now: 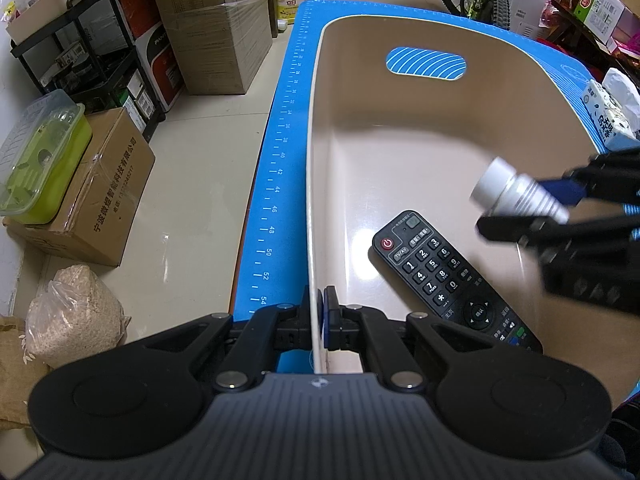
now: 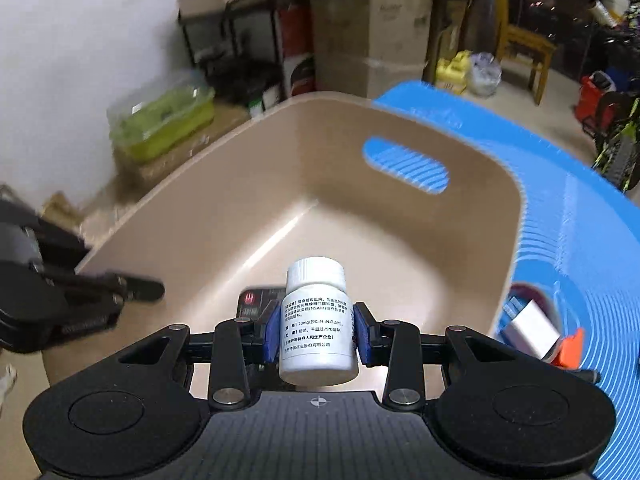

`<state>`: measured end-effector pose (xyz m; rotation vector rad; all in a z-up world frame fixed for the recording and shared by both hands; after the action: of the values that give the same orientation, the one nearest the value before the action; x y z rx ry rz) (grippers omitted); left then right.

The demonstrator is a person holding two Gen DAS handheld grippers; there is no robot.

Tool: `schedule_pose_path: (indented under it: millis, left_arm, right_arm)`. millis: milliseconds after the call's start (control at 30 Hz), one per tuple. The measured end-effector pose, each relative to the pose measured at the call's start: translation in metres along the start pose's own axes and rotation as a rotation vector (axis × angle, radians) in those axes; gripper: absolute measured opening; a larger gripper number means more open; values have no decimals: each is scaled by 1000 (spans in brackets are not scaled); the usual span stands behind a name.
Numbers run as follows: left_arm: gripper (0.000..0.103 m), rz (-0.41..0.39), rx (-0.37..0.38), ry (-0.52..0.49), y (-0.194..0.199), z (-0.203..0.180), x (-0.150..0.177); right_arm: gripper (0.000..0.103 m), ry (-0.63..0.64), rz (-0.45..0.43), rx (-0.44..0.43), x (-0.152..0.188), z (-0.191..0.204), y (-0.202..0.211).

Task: Organize rigid objects
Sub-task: 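Carry the pill bottle into the basket and release it with the right tool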

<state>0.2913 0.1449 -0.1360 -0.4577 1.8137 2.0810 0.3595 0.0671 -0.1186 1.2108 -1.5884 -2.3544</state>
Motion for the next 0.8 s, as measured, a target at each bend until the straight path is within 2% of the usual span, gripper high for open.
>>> schedule_pose_path:
  millis: [167, 200, 333, 400, 533, 800]
  left_arm:
    - [5, 0, 3, 2, 0, 0, 0]
    - [5, 0, 3, 1, 1, 0, 0]
    - [5, 0, 3, 3, 1, 0, 0]
    - [5, 0, 3, 2, 1, 0, 0]
    - [5, 1, 3, 2, 1, 0, -1]
    - [5, 2, 3, 0, 0, -2, -1]
  right_arm:
    - [45, 17, 81, 5, 18, 2, -14]
    - [49, 19, 87, 4, 19, 2, -14]
    - [55, 5, 80, -12, 19, 4, -12]
    - [59, 1, 51, -30, 18, 4, -3]
    - [60, -19, -28, -43, 10, -3, 20]
    - [63, -142, -194, 34, -3, -62, 82]
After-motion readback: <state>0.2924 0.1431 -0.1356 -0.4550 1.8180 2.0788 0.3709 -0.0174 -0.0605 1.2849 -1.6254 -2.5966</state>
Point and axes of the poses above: each gripper's, at about its wrist camera, not at the fingertips, and y roughly against the way its jaws point, z to its left, x to its underside, the point moved 10 cm from there along -y, roughly the way its jaws point, and after that the axes turned 7 degrees about -x, right-handed, at the moved point
